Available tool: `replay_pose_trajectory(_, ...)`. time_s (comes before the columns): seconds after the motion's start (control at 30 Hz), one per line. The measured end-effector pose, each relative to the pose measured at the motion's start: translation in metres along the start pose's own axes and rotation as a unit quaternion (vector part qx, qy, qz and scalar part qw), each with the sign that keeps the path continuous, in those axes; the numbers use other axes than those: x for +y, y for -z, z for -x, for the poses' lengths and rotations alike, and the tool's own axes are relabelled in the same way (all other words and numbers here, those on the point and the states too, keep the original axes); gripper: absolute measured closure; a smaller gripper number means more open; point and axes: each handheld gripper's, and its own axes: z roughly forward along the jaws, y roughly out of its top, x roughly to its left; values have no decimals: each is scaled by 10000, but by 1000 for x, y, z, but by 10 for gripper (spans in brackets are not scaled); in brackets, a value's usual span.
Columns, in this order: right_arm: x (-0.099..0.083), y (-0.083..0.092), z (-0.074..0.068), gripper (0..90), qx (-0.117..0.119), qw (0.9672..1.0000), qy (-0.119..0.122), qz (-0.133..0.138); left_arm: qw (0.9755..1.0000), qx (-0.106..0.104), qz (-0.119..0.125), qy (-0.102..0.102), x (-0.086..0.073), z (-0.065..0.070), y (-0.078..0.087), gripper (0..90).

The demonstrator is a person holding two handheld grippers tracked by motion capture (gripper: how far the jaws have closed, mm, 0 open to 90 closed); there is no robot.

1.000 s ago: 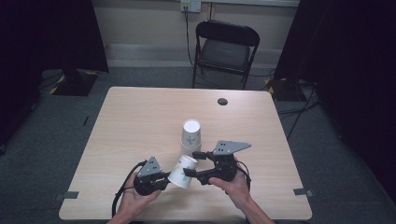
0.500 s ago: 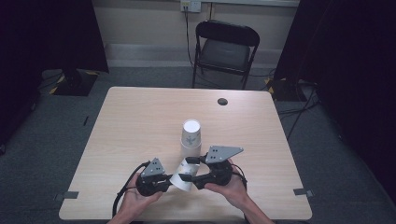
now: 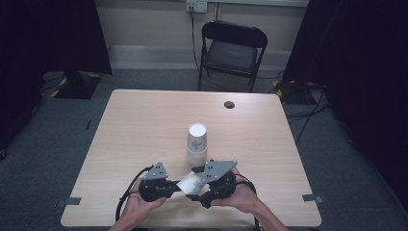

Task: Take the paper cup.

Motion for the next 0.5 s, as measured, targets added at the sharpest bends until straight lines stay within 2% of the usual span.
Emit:
replay_pose_trajectory(0.03,-1,-3,-2,195,-8,9999,52,-155,10000,-7,-37,-1,0,-1,1,861)
replay_pose_trajectory(0.1,-2,-7,-4,185,-16,9995,154,-266,10000,-46,-4,49,0,-1,0,865)
replay_pose_trajectory(0.13,-2,-8,-5,180,-30,9994,180,-302,10000,-64,-6,61,0,-1,0,866)
replay_pose_trajectory(0.17,-2,-9,-6,172,-41,9990,258,-352,9997,-123,109,203,0,-1,1,868)
replay_pose_trajectory(0.23,-3,-11,-7,156,-32,9986,311,-418,9997,-145,90,174,0,-2,2,871)
replay_pose_trajectory(0.43,-4,-11,-8,141,3,9978,427,-504,9990,-219,185,338,0,-5,4,874)
replay_pose_trajectory(0.5,-5,-14,-10,130,-53,9962,582,-649,9983,-251,248,457,1,-6,4,878)
